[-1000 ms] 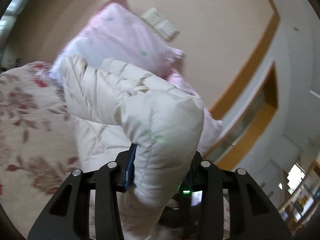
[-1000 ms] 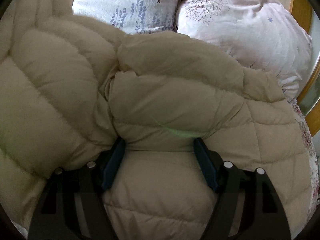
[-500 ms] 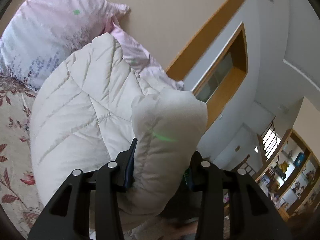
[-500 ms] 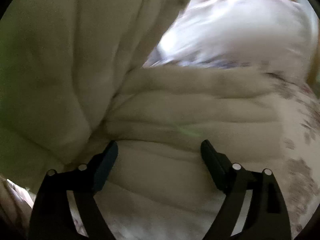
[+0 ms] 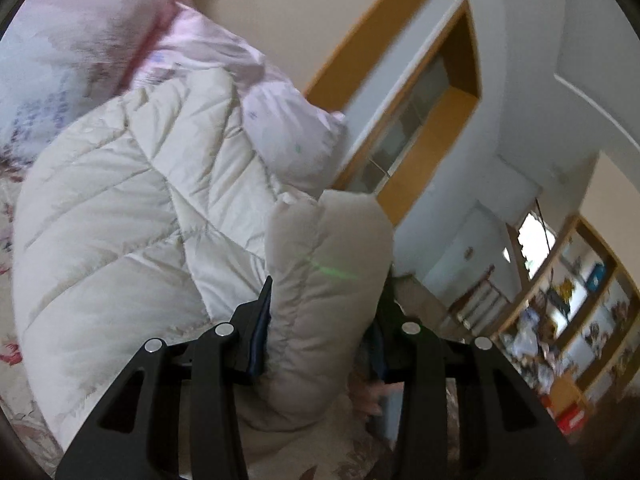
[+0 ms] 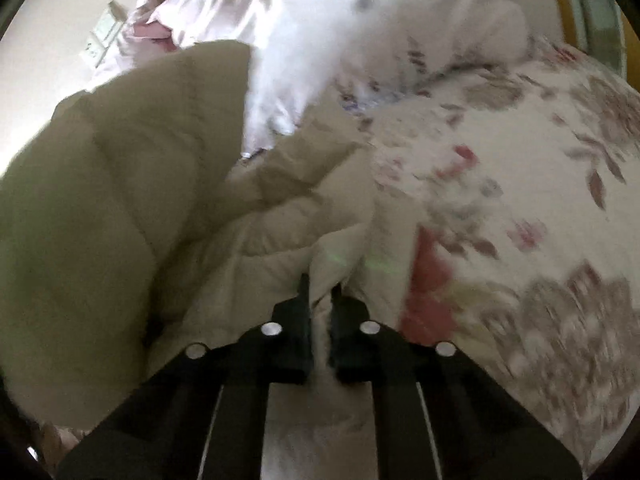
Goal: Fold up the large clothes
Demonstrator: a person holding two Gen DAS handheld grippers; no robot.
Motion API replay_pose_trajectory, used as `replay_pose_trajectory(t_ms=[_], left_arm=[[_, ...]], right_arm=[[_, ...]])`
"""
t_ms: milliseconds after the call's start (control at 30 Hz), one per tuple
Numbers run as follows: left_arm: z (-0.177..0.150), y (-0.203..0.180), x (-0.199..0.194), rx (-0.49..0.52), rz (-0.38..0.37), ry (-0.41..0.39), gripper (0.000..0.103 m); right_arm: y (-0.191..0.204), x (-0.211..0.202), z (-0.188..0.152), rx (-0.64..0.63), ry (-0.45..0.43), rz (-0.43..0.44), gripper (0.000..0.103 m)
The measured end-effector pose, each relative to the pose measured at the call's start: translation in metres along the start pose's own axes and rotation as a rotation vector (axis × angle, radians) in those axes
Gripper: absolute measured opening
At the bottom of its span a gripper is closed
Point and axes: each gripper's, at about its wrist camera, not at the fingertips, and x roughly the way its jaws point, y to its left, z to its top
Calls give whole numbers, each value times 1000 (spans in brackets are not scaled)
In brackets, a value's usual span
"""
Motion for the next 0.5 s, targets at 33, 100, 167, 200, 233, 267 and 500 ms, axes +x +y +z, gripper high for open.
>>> replay_pose_trajectory(t_ms=[33,100,167,200,233,267,500], left_arm=[[-4,-4,8,26,-15,36,41],[-11,-10,21,54,-28,89,41],[-22,-12,37,92,-19,146,41],[-26,-11,43,105,-3,166,41],[-30,-8,50,109,14,193,41],[-33,-5,55,100,20,215,41],[-54,-4,87,175,106,359,41]], right_arm=[[2,4,4,-4,2,10,7],[1,17,12,-4,24,14,7],[-4,23,16,-3,41,7,8],[-6,21,15,-3,41,0,10],[-9,18,14,0,36,-14,13],[-14,11,14,7,22,-37,21],[-48,-67,26,107,-172,-194,47]])
